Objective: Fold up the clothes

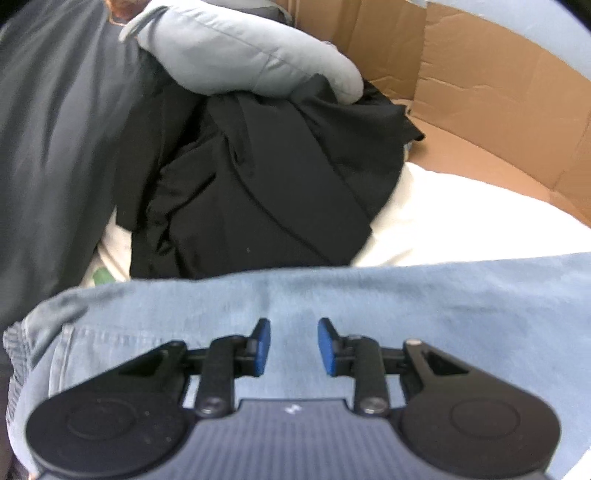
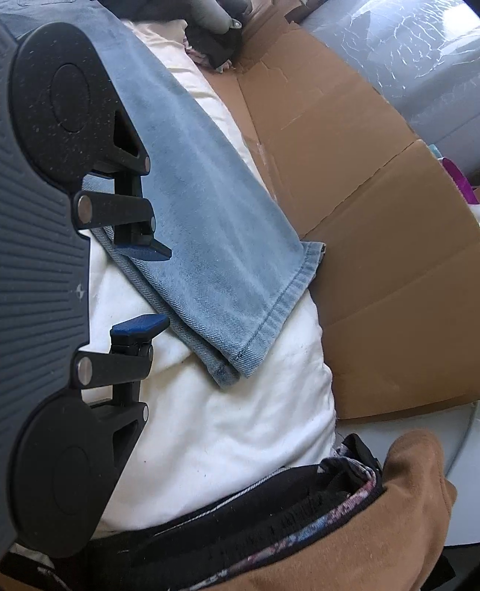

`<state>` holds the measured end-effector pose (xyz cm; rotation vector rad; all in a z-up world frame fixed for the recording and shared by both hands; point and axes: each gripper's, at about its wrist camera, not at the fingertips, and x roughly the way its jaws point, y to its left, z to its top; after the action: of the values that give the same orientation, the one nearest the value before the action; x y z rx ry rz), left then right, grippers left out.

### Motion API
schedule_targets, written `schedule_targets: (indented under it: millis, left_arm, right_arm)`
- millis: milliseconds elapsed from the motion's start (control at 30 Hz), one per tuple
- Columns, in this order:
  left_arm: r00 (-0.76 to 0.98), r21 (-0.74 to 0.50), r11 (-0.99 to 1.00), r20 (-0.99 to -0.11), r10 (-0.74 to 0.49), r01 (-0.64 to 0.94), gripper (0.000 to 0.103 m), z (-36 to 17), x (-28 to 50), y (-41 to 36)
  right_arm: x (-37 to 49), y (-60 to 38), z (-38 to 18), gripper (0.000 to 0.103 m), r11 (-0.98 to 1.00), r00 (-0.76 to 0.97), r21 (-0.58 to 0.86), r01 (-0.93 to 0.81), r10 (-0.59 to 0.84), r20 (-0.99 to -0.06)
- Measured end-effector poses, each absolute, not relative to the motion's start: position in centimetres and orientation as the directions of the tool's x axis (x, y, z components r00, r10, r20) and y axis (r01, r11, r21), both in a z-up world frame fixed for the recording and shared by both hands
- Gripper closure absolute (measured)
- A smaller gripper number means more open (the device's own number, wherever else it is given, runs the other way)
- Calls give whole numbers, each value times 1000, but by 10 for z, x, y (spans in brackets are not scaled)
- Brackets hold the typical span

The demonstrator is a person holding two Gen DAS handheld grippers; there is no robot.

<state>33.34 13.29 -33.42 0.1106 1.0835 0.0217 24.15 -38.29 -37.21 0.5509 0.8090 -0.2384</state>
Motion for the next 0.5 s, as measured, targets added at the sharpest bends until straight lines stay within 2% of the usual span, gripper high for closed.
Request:
schedule_targets:
  millis: [200,433,467,500]
  left_arm:
    - [446,84,996,-893,57,42,62,-330,282,135]
    - [395,81,993,-918,41,84,61,-342,240,126]
    - [391,73,993,-920,31,94,59,-343,236,122]
    - [388,63,993,-921,18,102,58,-343,232,117]
  right_arm:
    - [250,-399,-388,64,784,656,417,460,17,-755]
    - [262,-419,-399,64,716,665,489,499,46,-745]
    - [264,-422,-399,66,705,668,499,504,47,-742]
    - [264,-424,-398,83,695,673,506,511,43,-739]
